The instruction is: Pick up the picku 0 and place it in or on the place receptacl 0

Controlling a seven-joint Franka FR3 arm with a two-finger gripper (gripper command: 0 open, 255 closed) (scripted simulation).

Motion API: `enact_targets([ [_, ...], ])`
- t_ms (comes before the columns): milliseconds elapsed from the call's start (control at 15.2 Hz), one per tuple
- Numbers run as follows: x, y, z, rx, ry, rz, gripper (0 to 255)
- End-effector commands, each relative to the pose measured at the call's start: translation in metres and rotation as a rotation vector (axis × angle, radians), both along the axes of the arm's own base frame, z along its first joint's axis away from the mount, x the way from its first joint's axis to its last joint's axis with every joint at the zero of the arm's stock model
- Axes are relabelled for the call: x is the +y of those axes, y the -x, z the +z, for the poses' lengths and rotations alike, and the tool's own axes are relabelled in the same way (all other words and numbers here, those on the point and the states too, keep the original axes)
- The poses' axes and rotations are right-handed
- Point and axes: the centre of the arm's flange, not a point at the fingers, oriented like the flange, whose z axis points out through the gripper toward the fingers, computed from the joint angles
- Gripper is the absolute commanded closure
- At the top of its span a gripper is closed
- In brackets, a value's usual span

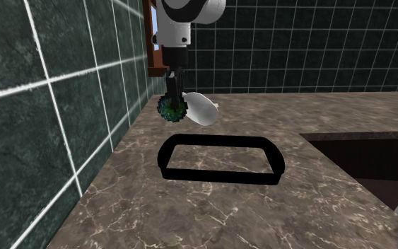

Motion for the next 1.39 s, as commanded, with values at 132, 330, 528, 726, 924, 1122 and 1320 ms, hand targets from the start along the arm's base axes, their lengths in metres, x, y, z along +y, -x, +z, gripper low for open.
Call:
enact_targets([
  [132, 0.0, -0.001, 0.022, 0.0, 0.0, 0.0, 255],
  [330, 0.0, -0.001, 0.038, 0.0, 0.0, 0.0, 255],
  [528, 0.0, -0.001, 0.053, 0.0, 0.0, 0.0, 255],
  [726, 0.009, 0.01, 0.064, 0.0, 0.0, 0.0, 255],
  [924, 0.034, 0.04, 0.067, 0.0, 0.0, 0.0, 255],
  [1122, 0.059, 0.07, 0.07, 0.0, 0.0, 0.0, 255],
  [1320, 0.084, 0.101, 0.073, 0.0, 0.0, 0.0, 255],
])
